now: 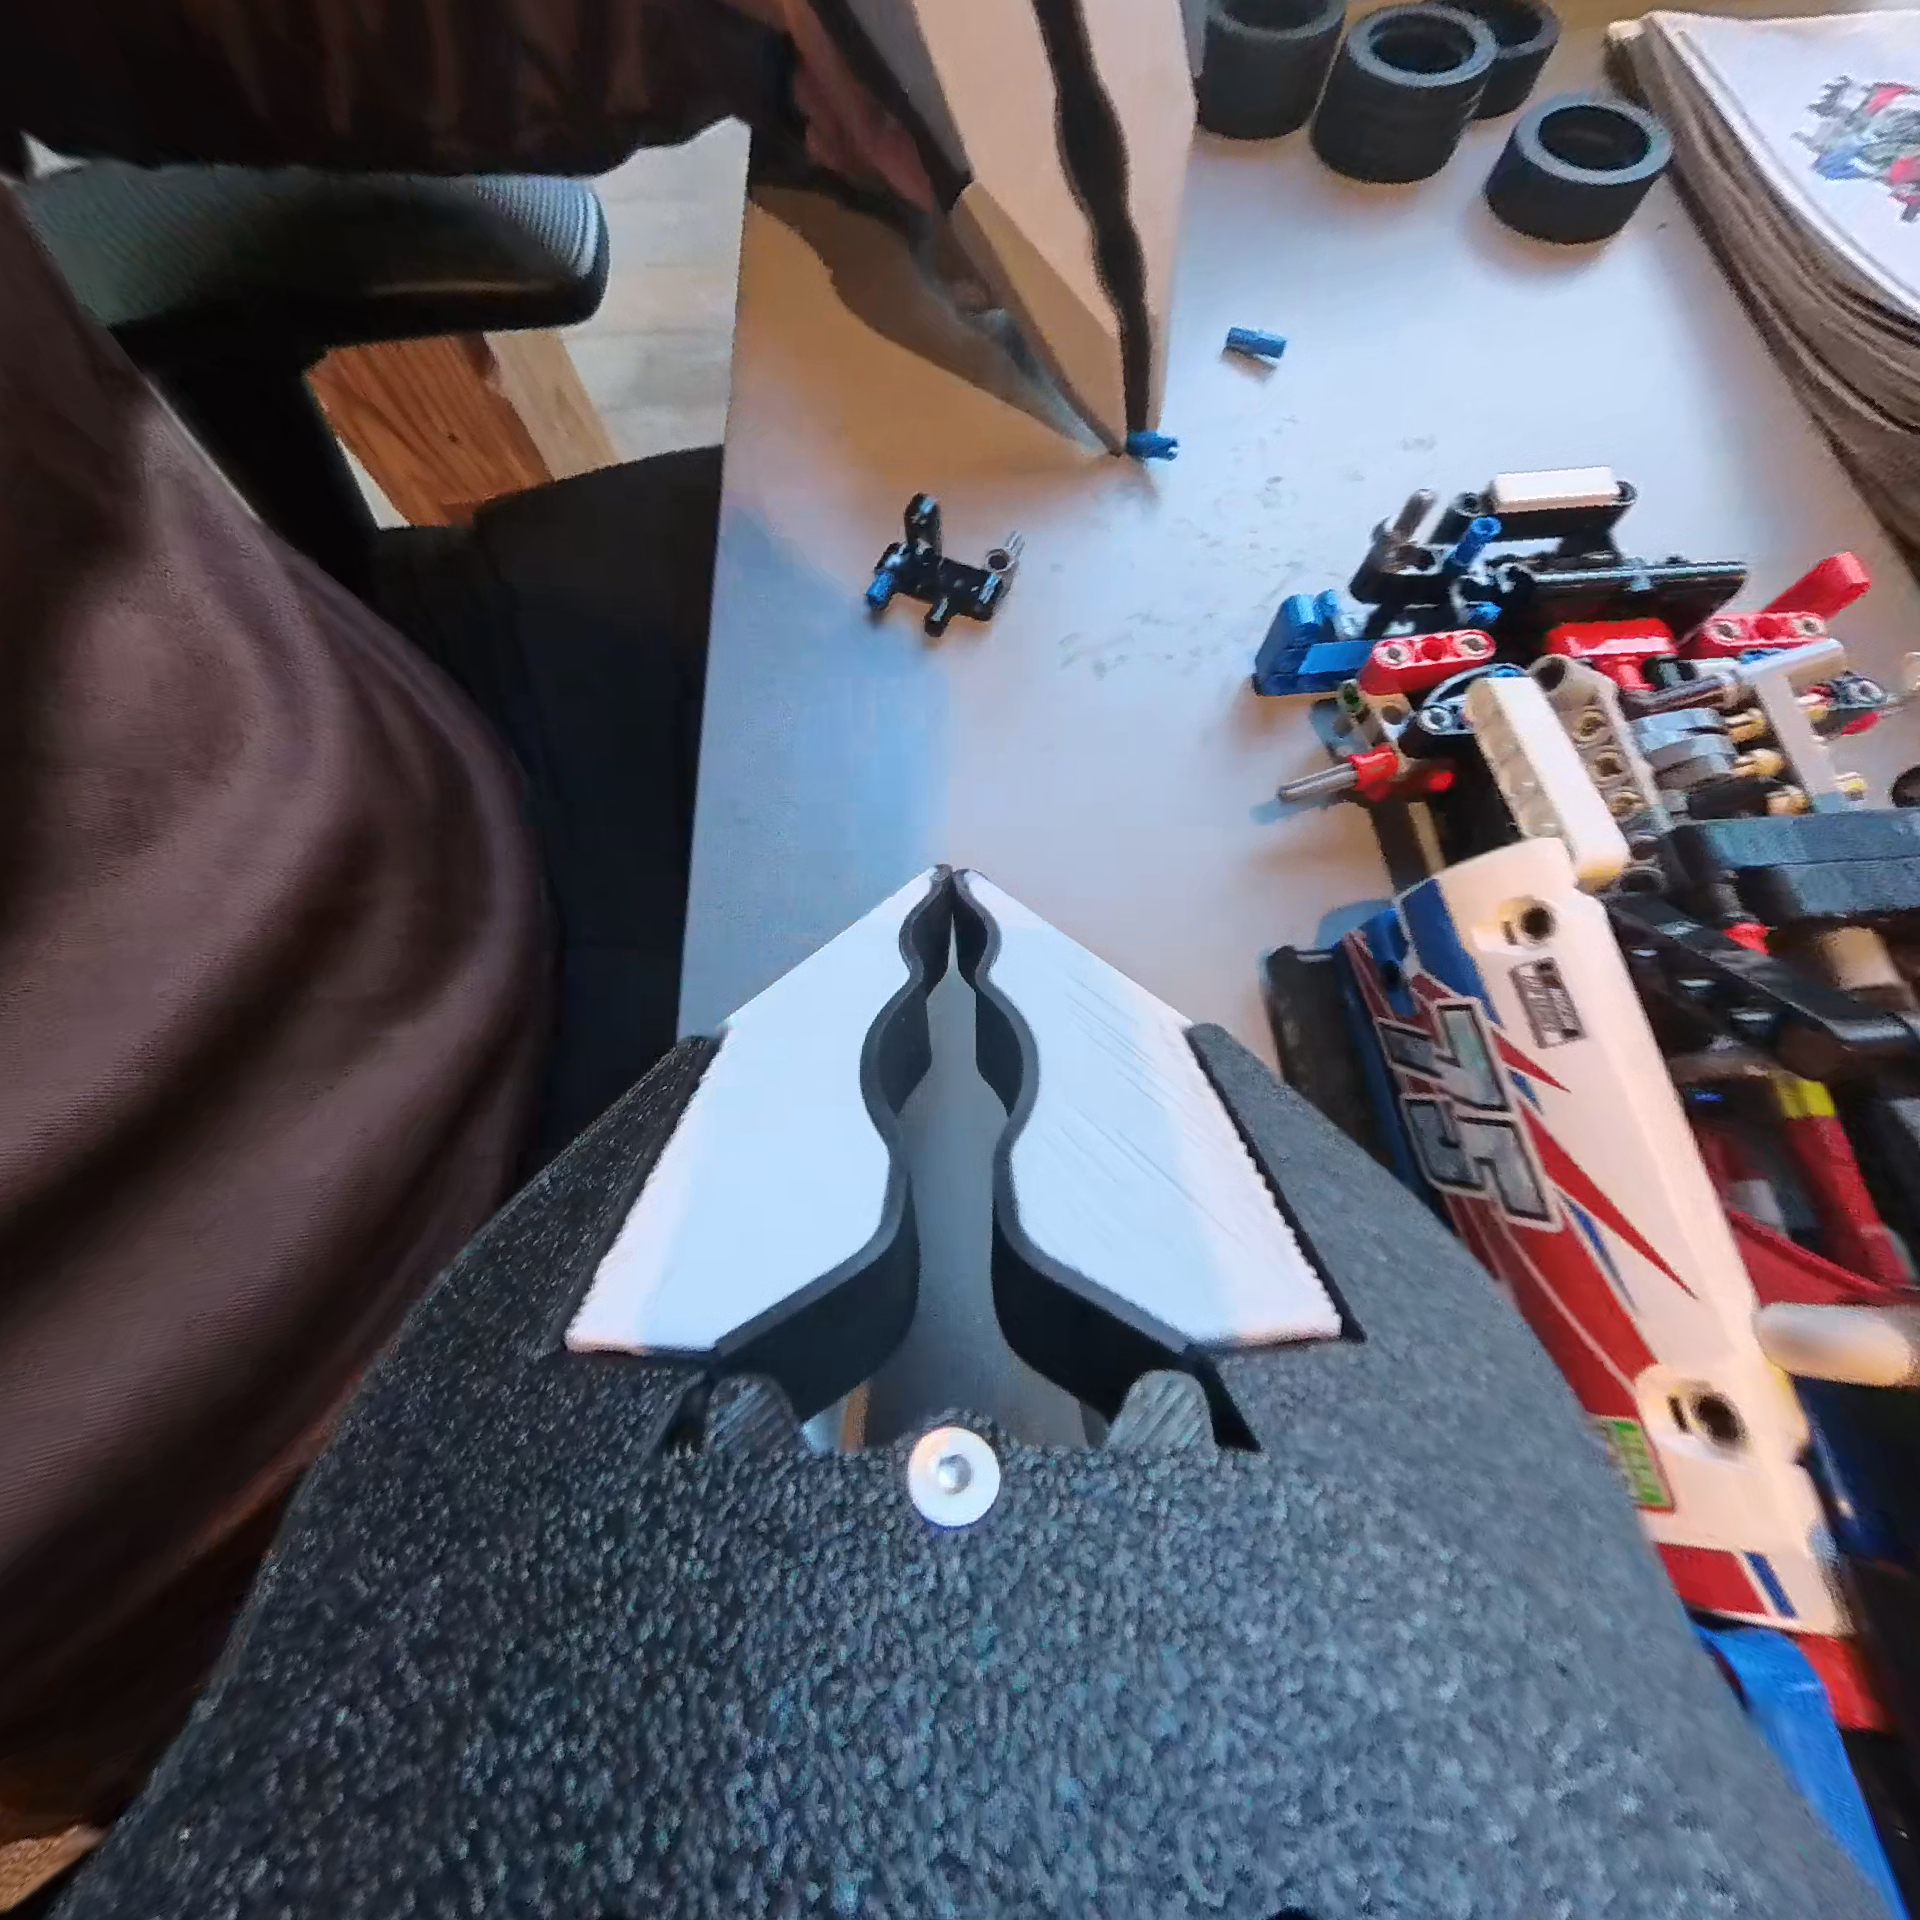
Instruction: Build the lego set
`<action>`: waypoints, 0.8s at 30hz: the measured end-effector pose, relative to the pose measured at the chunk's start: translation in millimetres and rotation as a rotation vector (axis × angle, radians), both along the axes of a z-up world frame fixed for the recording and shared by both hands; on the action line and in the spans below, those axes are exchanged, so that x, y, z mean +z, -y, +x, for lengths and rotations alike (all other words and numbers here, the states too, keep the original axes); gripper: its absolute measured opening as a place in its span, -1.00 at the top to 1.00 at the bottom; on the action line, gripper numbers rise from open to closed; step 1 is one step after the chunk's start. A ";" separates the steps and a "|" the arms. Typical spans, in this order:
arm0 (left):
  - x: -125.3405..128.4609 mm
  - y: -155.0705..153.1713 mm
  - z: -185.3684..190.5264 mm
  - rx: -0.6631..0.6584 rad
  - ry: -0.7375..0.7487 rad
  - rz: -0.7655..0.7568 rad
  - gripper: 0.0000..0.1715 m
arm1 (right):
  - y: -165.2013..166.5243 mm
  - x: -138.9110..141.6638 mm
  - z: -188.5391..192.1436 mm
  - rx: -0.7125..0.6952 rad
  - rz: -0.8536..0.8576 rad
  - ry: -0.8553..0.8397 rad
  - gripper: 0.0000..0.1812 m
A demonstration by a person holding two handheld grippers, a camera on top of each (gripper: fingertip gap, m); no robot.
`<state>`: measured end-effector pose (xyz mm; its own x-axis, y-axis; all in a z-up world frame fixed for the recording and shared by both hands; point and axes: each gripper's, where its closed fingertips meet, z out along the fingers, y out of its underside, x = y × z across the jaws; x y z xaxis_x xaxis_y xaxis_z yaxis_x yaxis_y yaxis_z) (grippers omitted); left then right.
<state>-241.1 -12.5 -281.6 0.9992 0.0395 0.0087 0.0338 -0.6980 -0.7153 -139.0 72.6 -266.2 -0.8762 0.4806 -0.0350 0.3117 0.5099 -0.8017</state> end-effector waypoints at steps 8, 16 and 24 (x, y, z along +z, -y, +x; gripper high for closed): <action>0.0 -1.5 0.1 -0.049 0.107 0.007 1.00 | -9.8 12.8 -22.9 -0.040 -0.065 -0.056 1.00; 0.1 -5.5 4.4 -0.075 0.057 -0.001 1.00 | -14.9 27.8 -26.6 -0.070 -0.137 -0.122 1.00; 26.8 -13.1 30.9 -0.113 -0.191 0.048 1.00 | -18.0 35.2 -22.4 -0.133 -0.163 -0.162 1.00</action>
<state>-210.3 0.6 -254.8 0.9809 -0.0688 -0.1818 -0.1819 -0.6547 -0.7337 -161.4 90.6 -231.0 -0.8064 0.5912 0.0146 0.2280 0.3335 -0.9148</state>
